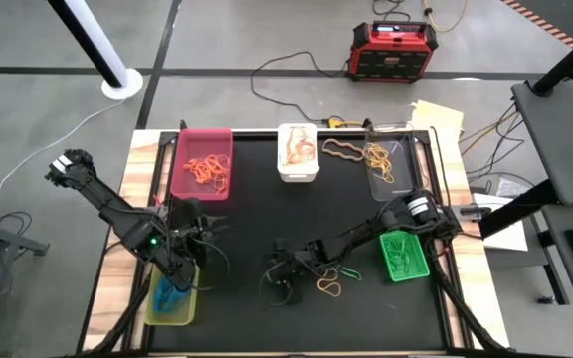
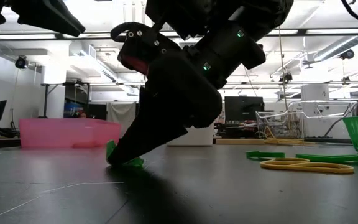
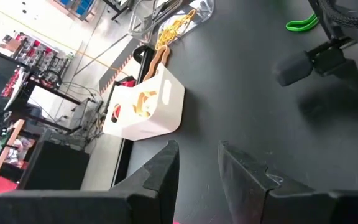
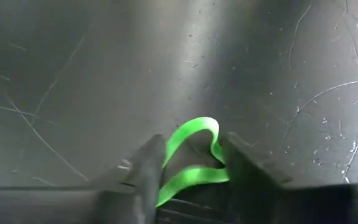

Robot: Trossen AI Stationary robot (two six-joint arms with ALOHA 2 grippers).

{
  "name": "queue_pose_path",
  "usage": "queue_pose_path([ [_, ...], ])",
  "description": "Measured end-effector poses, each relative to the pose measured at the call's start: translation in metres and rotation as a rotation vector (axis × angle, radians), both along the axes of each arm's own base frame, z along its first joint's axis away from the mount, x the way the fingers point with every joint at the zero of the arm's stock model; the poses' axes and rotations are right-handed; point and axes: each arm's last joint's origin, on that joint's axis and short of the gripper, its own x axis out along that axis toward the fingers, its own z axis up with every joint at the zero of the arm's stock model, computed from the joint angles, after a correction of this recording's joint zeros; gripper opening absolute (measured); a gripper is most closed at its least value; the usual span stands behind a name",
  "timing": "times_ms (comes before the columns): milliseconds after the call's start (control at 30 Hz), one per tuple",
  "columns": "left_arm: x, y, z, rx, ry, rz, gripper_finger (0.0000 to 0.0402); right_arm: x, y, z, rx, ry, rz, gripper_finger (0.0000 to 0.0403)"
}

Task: Sort rubber bands into baskets
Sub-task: Put the green rubber band into the green bin

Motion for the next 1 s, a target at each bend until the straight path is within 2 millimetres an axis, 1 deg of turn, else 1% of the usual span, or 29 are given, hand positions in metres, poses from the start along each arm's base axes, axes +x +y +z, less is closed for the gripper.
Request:
queue_pose_path([
  [233, 0.001, 0.000, 0.000, -0.009, -0.009, 0.001, 0.0097, 0.000, -0.001, 0.000, -0.027, -0.010, 0.038, 0.0026],
  [333, 0.001, -0.001, 0.001, -0.016, -0.018, 0.001, 0.0097, 0.000, -0.001, 0.002, -0.035, -0.017, 0.047, 0.0014],
  [433, 0.001, -0.001, 0.001, -0.018, -0.019, 0.001, 0.0097, -0.003, -0.001, 0.012, -0.038, -0.015, 0.050, 0.0009],
  [533, 0.001, -0.001, 0.000, -0.016, -0.016, 0.001, 0.0097, -0.008, -0.003, 0.032, -0.042, -0.015, 0.052, 0.0009],
  [600, 0.001, -0.001, 0.000, -0.017, -0.017, 0.002, 0.0097, -0.015, -0.005, 0.050, -0.040, 0.002, 0.041, 0.0009],
  [667, 0.001, -0.001, 0.000, -0.017, -0.018, 0.003, 0.0097, -0.026, -0.008, 0.067, -0.030, 0.060, 0.016, 0.0009],
  [767, 0.002, -0.001, 0.000, -0.020, -0.022, 0.004, 0.0097, -0.050, -0.014, 0.095, -0.008, 0.178, -0.047, 0.0008],
  [867, 0.002, -0.001, 0.000, -0.021, -0.023, 0.005, 0.0097, -0.079, -0.023, 0.123, 0.037, 0.312, -0.155, 0.0008],
  [1000, 0.002, -0.001, 0.000, -0.025, -0.028, 0.005, 0.0097, -0.122, -0.032, 0.148, 0.081, 0.537, -0.364, 0.0009],
])
